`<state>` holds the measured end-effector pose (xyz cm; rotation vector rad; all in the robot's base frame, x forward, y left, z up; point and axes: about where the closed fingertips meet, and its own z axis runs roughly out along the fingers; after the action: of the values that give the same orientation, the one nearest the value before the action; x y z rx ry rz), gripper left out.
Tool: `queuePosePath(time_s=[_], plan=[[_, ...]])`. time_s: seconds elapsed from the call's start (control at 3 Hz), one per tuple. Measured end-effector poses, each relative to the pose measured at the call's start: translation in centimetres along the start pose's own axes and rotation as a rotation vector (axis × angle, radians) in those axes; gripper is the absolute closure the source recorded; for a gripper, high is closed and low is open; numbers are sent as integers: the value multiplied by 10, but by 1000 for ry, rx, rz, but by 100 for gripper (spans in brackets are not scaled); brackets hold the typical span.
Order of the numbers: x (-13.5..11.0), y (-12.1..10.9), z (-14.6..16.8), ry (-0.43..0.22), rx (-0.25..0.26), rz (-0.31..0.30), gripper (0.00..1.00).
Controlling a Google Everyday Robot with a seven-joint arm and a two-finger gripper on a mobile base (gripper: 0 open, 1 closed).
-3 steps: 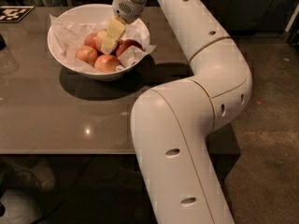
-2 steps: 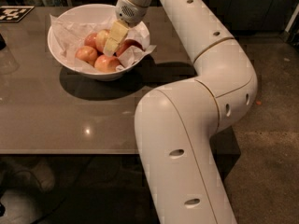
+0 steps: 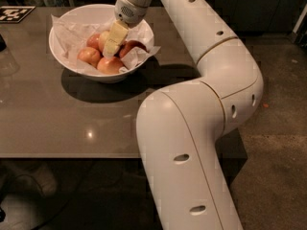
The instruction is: Pick apple from white bowl
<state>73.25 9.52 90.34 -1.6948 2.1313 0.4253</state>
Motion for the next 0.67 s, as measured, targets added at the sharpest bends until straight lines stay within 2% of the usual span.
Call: queuePosePath(time_s=[0.33,0.67], plan=[[-16,11,6,-3,-10,-55,0],[-16,11,6,-4,-10,-54,0]])
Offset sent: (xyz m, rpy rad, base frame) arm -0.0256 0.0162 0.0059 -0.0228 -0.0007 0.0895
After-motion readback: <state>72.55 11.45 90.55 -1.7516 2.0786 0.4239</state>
